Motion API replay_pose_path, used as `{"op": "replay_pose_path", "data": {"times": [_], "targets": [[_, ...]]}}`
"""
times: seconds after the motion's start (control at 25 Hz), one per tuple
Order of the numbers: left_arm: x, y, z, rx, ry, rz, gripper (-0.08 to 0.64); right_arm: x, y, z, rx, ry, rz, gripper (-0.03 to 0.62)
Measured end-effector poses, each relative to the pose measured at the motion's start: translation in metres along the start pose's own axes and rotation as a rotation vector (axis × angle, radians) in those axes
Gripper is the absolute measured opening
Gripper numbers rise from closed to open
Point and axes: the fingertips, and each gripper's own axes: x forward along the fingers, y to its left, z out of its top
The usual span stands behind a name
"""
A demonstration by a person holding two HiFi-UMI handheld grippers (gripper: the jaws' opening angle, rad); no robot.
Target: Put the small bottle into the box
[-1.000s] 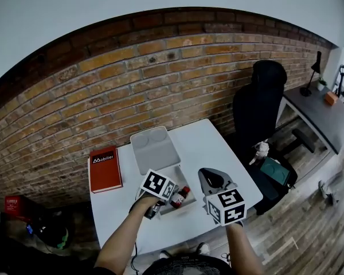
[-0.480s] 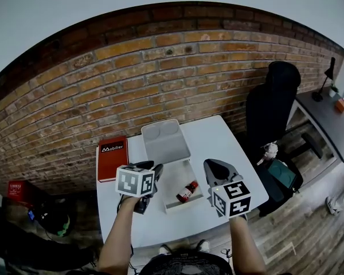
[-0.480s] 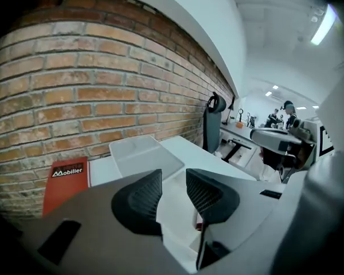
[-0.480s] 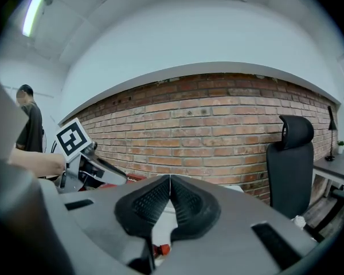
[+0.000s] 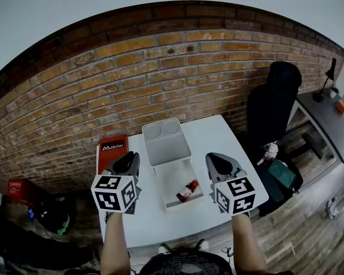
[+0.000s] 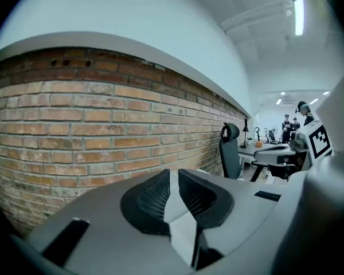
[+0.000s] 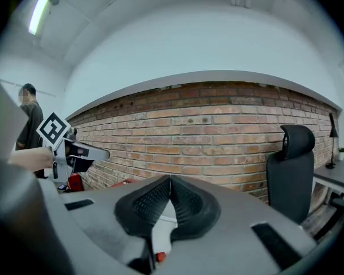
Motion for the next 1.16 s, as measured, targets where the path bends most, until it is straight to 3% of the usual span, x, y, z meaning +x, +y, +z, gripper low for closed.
{"op": "replay_pose_path", "data": {"times": [0.12,0.32,1.16], "targets": [[-0.005,0.003,0.006,0.048,-0.041,0.047,0.054,-0.002,0.001,0.005,-0.01,-0.012,0.004,0.02],[-0.006,0.006,0.0,0.051,-0.048,0.079,0.047,-0.005,0.001,0.009,-0.043,-0.014,0.001,0.02],[0.002,-0.012,-0.011,0.05,-0.028,0.045,0.041,-0.011,0.001,0.009,-0.04,-0.017,0.001,0.02]]}}
